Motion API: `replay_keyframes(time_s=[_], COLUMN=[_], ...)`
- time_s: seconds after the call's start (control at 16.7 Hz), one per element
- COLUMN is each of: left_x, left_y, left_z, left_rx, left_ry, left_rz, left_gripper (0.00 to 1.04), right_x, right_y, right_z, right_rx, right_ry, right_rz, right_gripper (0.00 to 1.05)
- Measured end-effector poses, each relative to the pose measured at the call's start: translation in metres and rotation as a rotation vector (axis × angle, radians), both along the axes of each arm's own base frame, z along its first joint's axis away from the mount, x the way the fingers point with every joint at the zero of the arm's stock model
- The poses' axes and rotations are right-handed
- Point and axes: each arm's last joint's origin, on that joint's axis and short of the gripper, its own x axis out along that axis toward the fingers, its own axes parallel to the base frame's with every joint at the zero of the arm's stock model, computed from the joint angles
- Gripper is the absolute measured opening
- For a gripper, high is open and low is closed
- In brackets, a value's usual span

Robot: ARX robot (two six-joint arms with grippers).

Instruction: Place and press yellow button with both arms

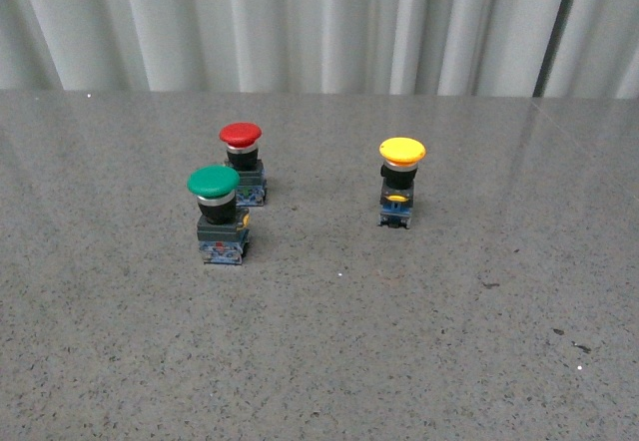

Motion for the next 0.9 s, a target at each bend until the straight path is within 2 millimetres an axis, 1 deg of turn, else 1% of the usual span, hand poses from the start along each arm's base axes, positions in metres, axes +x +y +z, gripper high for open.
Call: replay_keyframes(time_s=[0.18,0.48,0.6,0.9], left_x=[0.0,0.0,0.0,0.0], left_y=[0.0,0.0,0.0,0.0], left_z=[0.0,0.0,0.0,0.0], left_rx=[0.0,0.0,0.0,0.0], left_ry=[0.0,0.0,0.0,0.0], left_rz=[0.0,0.0,0.002,0.001], left_gripper=[0.98,0.98,0.98,0.98], right_x=[0.001,0.001,0.0,0.0], right_y=[0.0,0.0,0.0,0.0], right_z=[-0.007,-0.011,-0.021,-0.02], right_rx=[0.0,0.0,-0.001,-0.001], right_ry=[0.018,0.014,0.017,0.008], right_rz=[0.0,0.0,0.001,0.0], right_gripper=[0.02,0.02,0.02,0.02])
